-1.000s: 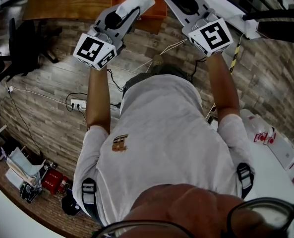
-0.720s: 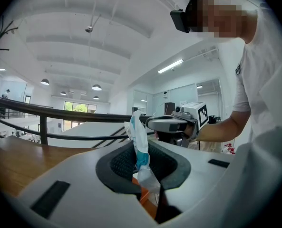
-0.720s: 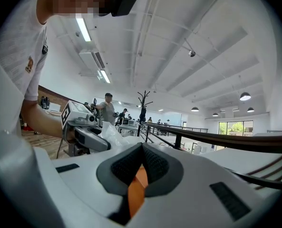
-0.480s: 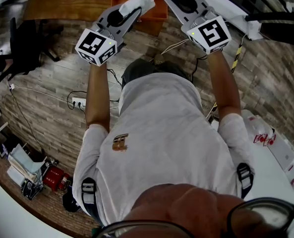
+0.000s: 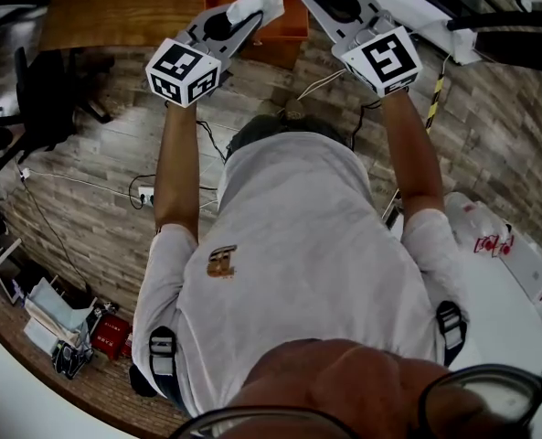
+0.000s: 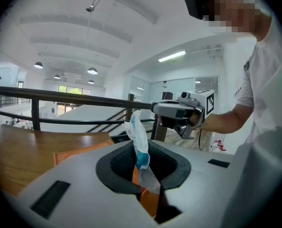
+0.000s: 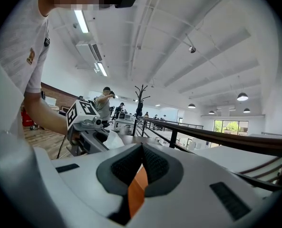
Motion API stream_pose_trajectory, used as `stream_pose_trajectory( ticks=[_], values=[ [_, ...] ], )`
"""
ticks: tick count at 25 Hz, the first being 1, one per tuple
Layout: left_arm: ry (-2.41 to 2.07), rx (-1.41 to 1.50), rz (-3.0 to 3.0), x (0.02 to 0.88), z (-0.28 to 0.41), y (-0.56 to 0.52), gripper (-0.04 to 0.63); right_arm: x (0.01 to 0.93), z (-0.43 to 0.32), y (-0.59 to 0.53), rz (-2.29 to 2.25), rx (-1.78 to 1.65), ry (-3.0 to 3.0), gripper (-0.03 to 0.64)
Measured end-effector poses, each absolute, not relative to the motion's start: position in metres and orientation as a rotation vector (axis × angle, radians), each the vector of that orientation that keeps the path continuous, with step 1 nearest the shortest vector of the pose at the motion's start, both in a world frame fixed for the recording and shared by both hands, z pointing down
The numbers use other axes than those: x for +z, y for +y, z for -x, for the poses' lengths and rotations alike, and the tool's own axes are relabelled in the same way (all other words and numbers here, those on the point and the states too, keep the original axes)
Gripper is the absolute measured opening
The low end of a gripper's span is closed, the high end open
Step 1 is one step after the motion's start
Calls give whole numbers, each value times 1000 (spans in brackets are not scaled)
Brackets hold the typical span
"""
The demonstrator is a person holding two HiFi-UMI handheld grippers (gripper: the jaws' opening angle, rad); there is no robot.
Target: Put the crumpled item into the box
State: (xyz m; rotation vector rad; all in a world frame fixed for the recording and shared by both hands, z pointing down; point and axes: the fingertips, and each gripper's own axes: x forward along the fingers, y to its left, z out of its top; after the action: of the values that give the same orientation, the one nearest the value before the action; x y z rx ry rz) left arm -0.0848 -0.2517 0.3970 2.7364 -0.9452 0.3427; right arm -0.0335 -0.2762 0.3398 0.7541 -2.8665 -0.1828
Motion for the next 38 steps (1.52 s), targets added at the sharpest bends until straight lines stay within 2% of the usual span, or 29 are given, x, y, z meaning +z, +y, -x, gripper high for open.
stream_pose_trajectory(
  ticks=[38],
  values=[
    [-594,777,-2313,528,72,-295,72,383,30,-308,-827,-70,-2766,31]
  ],
)
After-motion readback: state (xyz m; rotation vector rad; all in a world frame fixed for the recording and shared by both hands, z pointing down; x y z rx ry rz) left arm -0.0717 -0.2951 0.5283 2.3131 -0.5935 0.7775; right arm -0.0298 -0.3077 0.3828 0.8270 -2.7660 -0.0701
